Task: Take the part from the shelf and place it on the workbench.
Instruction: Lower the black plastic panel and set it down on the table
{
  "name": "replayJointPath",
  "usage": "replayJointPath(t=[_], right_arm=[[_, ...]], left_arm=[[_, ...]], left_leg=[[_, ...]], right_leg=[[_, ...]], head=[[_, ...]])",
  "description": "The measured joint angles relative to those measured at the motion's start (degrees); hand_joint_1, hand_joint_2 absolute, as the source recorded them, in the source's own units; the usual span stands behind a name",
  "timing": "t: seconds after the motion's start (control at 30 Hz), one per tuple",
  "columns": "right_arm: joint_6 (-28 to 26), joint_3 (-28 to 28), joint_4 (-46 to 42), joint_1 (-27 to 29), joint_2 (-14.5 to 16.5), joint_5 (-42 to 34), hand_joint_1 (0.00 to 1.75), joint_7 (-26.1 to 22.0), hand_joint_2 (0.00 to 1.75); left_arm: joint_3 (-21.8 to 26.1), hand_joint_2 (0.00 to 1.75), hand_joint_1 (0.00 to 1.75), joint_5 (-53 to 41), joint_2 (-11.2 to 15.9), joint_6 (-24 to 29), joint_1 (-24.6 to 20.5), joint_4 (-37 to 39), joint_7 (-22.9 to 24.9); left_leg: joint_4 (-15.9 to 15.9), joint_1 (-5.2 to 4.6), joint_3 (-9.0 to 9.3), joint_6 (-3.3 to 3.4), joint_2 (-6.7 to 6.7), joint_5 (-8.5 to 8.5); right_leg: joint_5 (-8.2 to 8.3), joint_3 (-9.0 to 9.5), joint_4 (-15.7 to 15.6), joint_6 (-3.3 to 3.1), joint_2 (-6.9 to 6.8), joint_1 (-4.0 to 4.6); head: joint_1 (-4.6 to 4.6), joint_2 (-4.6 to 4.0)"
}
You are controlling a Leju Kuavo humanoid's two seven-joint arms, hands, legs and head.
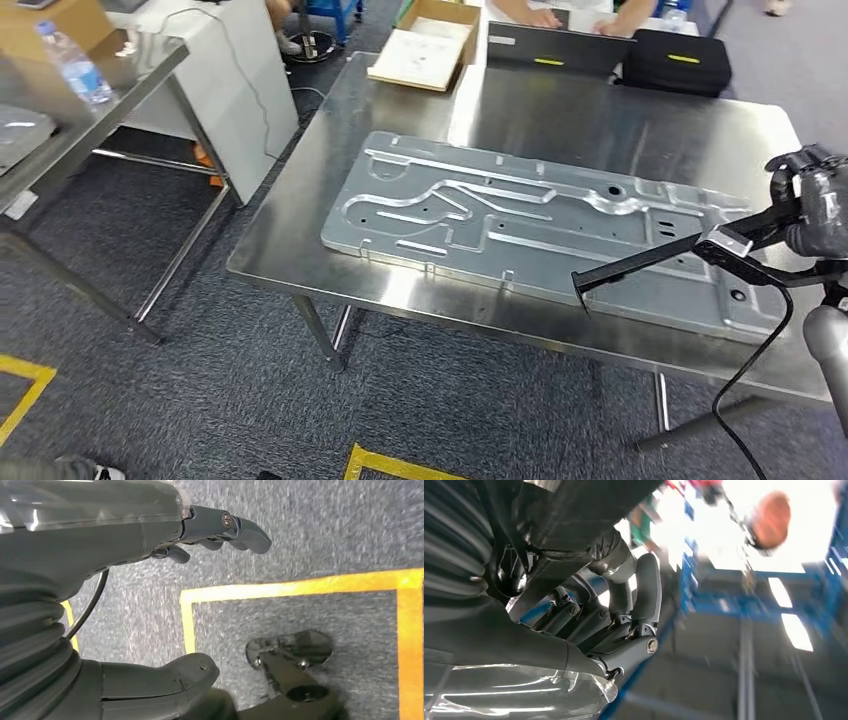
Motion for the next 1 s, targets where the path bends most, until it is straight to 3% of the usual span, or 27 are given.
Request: replayJointPath(t=[0.03,0.1,0.17,0.23,0.3,0.33,0.37,0.4,0.43,0.53,0.57,0.67,0.73,0.8,0.87,0.9,0.93,1.0], right_arm=[[-1.24,-0.31,-1.25,0.23,0.11,-0.60,1.75,-0.35,1.75],[-2.48,-1.11,-3.75,0.96,0.45,-1.66,1.75,-1.03,1.75],[-2.74,-1.80,-6.04,1.49,0.76,-2.29,1.75,-1.48,1.75],[-2.98,-2.35,-7.85,1.73,1.06,-2.84,1.75,-1.99,1.75],[-3.66,-3.10,-9.39,2.15,1.33,-3.35,1.75,-2.82,1.75],[-4.14,-3.54,-10.09,2.39,1.53,-3.44,1.75,-3.20,1.75],[-4.64,-4.01,-10.76,2.68,1.81,-3.45,1.75,-3.45,1.75],[-5.06,-4.45,-11.32,2.97,2.15,-3.41,1.75,-3.56,1.75],[-5.43,-4.88,-11.81,3.25,2.51,-3.39,1.75,-3.60,1.75],[-6.62,-6.38,-12.62,3.93,3.73,-3.71,1.75,-3.62,1.75],[-7.12,-6.90,-12.73,4.15,4.16,-3.96,1.75,-3.72,1.75],[-8.09,-8.03,-12.84,5.32,5.26,-4.97,1.75,-4.19,1.75],[-8.47,-8.91,-12.90,6.24,5.83,-6.28,1.75,-4.38,1.75],[-8.74,-10.28,-12.89,7.03,6.26,-8.28,0.87,-4.40,1.75],[-8.64,-11.79,-12.71,7.97,6.62,-10.61,0.00,-4.37,1.75],[-8.49,-12.55,-12.56,8.44,6.77,-11.88,0.00,-4.37,1.75],[-8.28,-13.36,-12.38,8.80,6.87,-13.18,0.00,-4.40,1.75],[-7.82,-15.39,-12.05,9.15,6.92,-15.60,0.00,-4.56,1.75]], left_arm=[[-0.05,1.75,0.00,-0.16,-0.04,0.04,-0.01,0.00,0.14],[-0.10,1.75,0.00,-0.38,-0.13,0.13,0.00,0.00,0.29],[-0.13,1.75,0.00,-0.54,-0.21,0.17,0.23,0.00,0.36],[-0.13,1.75,0.00,-0.59,-0.25,0.19,0.36,0.00,0.36],[-0.13,1.75,0.00,-0.69,-0.28,0.18,0.12,0.00,0.35],[-0.13,1.75,0.00,-0.74,-0.31,0.17,-0.01,0.00,0.33],[-0.14,1.75,0.00,-0.79,-0.33,0.18,-0.11,0.00,0.29],[-0.15,1.75,0.00,-0.85,-0.36,0.18,-0.15,0.00,0.20],[-0.16,1.75,0.00,-0.91,-0.37,0.17,-0.14,0.00,0.07],[-0.22,1.75,0.00,-1.01,-0.35,-0.22,-0.16,0.00,-0.40],[-0.25,1.75,0.00,-0.95,-0.33,-0.51,-0.19,0.00,-0.61],[-0.35,1.75,0.00,-0.81,-0.30,-1.20,-0.19,0.00,-1.48],[-0.46,1.75,0.00,-0.85,-0.35,-1.12,-0.23,0.00,-1.99],[-0.54,1.75,0.00,-0.94,-0.44,-0.86,-0.34,0.00,-2.26],[-0.56,1.75,0.00,-1.10,-0.50,-0.62,-0.36,0.00,-2.39],[-0.61,1.75,0.00,-1.35,-0.52,-0.38,-0.33,0.00,-2.47],[-0.73,1.75,0.00,-1.74,-0.53,-0.02,-0.29,0.00,-2.57],[-1.22,1.75,0.00,-2.61,-0.53,0.75,-0.24,0.00,-2.76]], left_leg=[[0.69,0.09,-0.32,-0.40,-0.78,-0.41],[1.44,0.26,-1.10,-1.15,-2.14,-0.73],[1.58,0.42,-1.60,-1.75,-3.06,-0.79],[3.70,0.31,-2.62,-2.36,-0.88,-2.13],[10.31,0.34,-5.87,-2.85,3.13,-5.40],[14.34,0.49,-8.03,-2.99,4.30,-6.95],[17.29,0.62,-9.71,-3.04,4.85,-7.72],[18.25,0.71,-10.39,-3.02,5.04,-7.38],[16.85,0.75,-9.81,-2.89,5.07,-5.97],[5.17,0.38,-3.95,-1.71,5.44,-0.66],[2.69,0.16,-2.68,-1.37,5.61,-0.04],[1.22,-0.04,-1.84,-0.88,5.55,-0.06],[0.10,0.28,-1.16,-0.35,5.35,0.32],[-0.54,0.42,-0.74,0.09,5.21,0.54],[-0.48,0.32,-0.72,0.31,4.99,0.42],[-0.37,0.27,-0.71,0.34,4.84,0.32],[-0.19,0.25,-0.69,0.31,4.66,0.19],[0.43,0.25,-0.70,0.02,4.28,-0.26]], right_leg=[[1.07,1.14,-2.83,-0.01,1.15,-0.15],[0.77,1.76,-4.41,-0.56,2.36,-0.02],[0.69,1.86,-4.50,-1.50,1.09,0.04],[0.61,2.30,-4.74,-2.42,-0.26,-0.08],[0.40,2.64,-4.88,-3.04,-1.67,0.18],[0.28,2.72,-4.86,-3.18,-2.37,0.35],[0.15,2.84,-4.85,-3.24,-2.99,0.50],[0.01,3.00,-4.85,-3.24,-3.50,0.60],[-0.16,3.23,-4.85,-3.19,-3.92,0.69],[-0.68,3.99,-4.92,-2.86,-4.92,0.96],[-0.77,4.12,-5.00,-2.62,-5.11,1.02],[-0.77,4.57,-5.61,-1.64,-5.36,1.02],[-1.79,4.33,-4.51,-1.16,-4.31,0.91],[-4.86,1.69,0.99,-0.93,-2.59,0.82],[-7.51,-2.28,8.06,-0.70,-1.87,0.81],[-7.38,-3.40,9.58,-0.59,-1.79,0.79],[-6.06,-3.42,8.85,-0.53,-1.78,0.76],[-1.71,-0.62,1.83,-0.57,-1.77,0.66]], head=[[-0.02,0.00],[-0.03,0.01],[-0.03,0.00],[-0.12,0.00],[-0.23,0.01],[-0.24,0.01],[-0.24,0.01],[-0.24,0.01],[-0.24,0.00],[-0.22,0.01],[-0.22,0.01],[-0.23,0.00],[-0.21,0.00],[-0.18,-0.01],[-0.17,0.00],[-0.17,0.00],[-0.17,0.01],[-0.16,0.00]])
